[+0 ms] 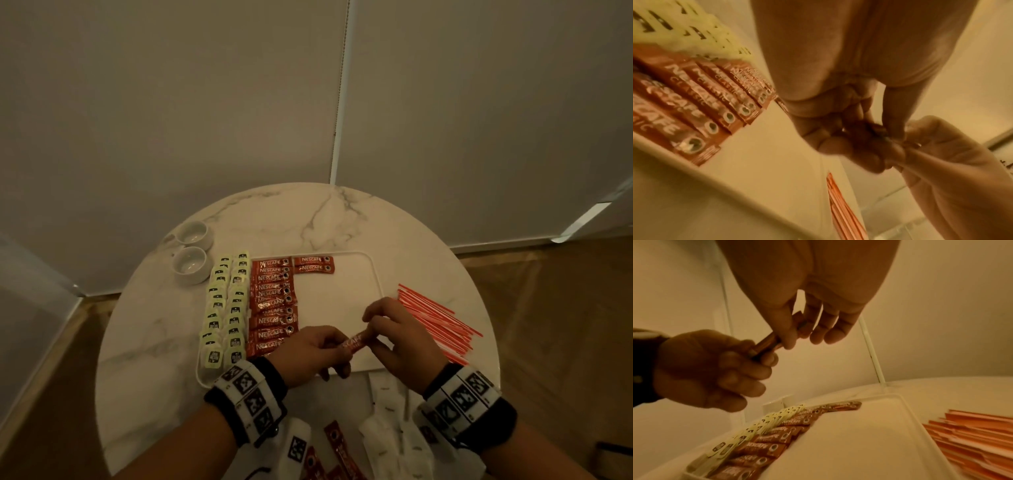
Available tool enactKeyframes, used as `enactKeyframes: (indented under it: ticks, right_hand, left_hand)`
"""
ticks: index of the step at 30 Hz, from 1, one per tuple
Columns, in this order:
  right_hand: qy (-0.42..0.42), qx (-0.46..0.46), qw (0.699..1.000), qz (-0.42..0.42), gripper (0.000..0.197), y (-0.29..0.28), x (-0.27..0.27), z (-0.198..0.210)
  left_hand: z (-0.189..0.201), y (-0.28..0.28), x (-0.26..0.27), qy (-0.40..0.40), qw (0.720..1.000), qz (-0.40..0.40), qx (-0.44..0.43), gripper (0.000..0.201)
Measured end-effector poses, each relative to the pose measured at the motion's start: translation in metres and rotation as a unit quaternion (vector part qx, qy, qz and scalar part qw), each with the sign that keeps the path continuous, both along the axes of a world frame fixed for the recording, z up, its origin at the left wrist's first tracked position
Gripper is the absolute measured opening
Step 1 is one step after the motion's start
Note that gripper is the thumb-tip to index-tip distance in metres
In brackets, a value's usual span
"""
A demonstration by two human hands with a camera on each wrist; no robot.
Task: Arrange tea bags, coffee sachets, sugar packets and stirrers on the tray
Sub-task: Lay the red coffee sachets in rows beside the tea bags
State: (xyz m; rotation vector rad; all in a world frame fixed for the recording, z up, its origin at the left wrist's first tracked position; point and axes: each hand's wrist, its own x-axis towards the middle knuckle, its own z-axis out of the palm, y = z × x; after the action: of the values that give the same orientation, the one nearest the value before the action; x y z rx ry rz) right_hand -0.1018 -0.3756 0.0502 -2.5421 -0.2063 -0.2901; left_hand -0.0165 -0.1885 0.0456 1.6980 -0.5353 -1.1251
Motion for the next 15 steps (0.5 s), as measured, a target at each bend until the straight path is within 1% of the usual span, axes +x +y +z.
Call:
enactKeyframes:
  ticks: [1, 3, 5, 6, 8, 10, 12, 15]
  right_hand:
    - [0.007, 0.031, 0.999, -0.009, 0.022, 0.002, 0.002, 0.001]
    - [0.069, 0.137, 0.987, -0.047, 0.027, 0.003, 0.007, 0.001]
    - [0.143, 0.257, 0.953, -0.079, 0.025, 0.006, 0.011, 0.001]
    - [0.159, 0.287, 0.940, -0.091, 0.022, 0.007, 0.014, -0.001]
    - [0.177, 0.311, 0.927, -0.117, 0.018, 0.011, 0.021, -0.006]
    - [0.181, 0.335, 0.914, -0.138, 0.016, 0.012, 0.029, -0.013]
    - [0.185, 0.360, 0.902, -0.151, 0.015, 0.010, 0.037, -0.019]
    - [0.197, 0.382, 0.888, -0.162, 0.015, 0.007, 0.055, -0.028]
  left_hand:
    - [0.003, 0.002, 0.003, -0.020, 1.000, 0.020, -0.005, 0.015]
    - [0.005, 0.004, 0.009, -0.101, 0.994, 0.044, 0.011, 0.008]
    - [0.006, 0.006, 0.016, -0.146, 0.988, 0.051, 0.024, 0.007]
    - [0.006, 0.006, 0.019, -0.153, 0.986, 0.055, 0.028, 0.008]
    - [0.008, 0.008, 0.025, -0.158, 0.985, 0.068, 0.033, 0.007]
    - [0.009, 0.011, 0.032, -0.159, 0.982, 0.099, 0.023, 0.005]
    - [0.007, 0.012, 0.039, -0.156, 0.979, 0.132, 0.018, 0.007]
    - [-0.003, 0.008, 0.049, -0.157, 0.971, 0.176, 0.048, 0.009]
